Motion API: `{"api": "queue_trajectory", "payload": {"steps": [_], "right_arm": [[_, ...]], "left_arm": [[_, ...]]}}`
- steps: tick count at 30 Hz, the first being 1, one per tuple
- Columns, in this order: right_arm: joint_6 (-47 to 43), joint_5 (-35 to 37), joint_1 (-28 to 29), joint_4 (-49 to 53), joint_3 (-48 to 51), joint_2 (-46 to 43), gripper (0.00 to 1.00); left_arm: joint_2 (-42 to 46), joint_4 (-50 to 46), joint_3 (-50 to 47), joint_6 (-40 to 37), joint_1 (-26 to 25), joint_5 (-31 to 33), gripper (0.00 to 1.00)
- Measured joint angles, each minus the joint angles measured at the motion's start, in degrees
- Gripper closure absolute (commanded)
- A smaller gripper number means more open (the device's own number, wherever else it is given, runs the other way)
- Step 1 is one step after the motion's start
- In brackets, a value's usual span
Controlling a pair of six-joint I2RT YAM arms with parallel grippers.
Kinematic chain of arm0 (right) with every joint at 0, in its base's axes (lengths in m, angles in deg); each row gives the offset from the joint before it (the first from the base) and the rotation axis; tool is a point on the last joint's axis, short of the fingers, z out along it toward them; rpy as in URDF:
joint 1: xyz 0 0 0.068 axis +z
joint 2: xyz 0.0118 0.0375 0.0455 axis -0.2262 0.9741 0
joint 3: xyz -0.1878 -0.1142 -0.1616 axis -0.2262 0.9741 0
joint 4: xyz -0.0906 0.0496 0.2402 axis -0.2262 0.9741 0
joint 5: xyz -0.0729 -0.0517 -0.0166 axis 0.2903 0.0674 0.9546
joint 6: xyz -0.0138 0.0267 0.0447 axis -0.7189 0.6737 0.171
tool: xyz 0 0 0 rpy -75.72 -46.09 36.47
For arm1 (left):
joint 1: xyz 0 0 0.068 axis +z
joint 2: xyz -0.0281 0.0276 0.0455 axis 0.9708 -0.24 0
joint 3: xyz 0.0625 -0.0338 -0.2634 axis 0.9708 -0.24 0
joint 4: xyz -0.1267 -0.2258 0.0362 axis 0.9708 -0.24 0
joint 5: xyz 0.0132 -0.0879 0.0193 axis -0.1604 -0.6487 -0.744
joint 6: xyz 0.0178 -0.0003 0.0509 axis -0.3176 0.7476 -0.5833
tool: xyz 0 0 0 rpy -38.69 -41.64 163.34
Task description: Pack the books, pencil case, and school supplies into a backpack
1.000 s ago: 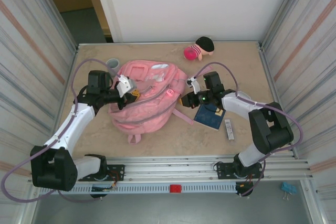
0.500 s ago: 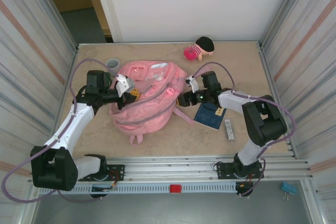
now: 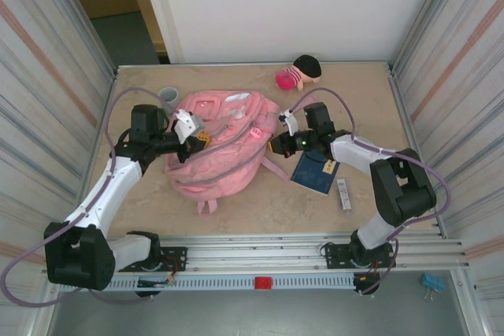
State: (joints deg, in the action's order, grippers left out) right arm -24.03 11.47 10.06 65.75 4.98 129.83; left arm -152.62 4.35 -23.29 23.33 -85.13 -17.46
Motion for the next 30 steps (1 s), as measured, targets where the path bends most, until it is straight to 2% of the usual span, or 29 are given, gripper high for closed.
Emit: {"api": "queue_trajectory", "payload": {"steps": [5,21,30], "right_arm": [[-0.83,0.33,0.39,3.23,-0.24,-0.98,1.0],[-2.32,6.64,8.79,21.22,-5.51,-4.5,1.0],[-2.19,9.6,11.21,31.39,-12.72,-5.22,1.0]], "left_arm": [[0.79,2.29,-1.2,3.39,-1.36,2.89,1.0],[-0.79,4.76,0.5,14.38,-11.98,28.02,1.0],[-6.05,6.49,4.22,16.48,-15.72,36.96,1.0]]}}
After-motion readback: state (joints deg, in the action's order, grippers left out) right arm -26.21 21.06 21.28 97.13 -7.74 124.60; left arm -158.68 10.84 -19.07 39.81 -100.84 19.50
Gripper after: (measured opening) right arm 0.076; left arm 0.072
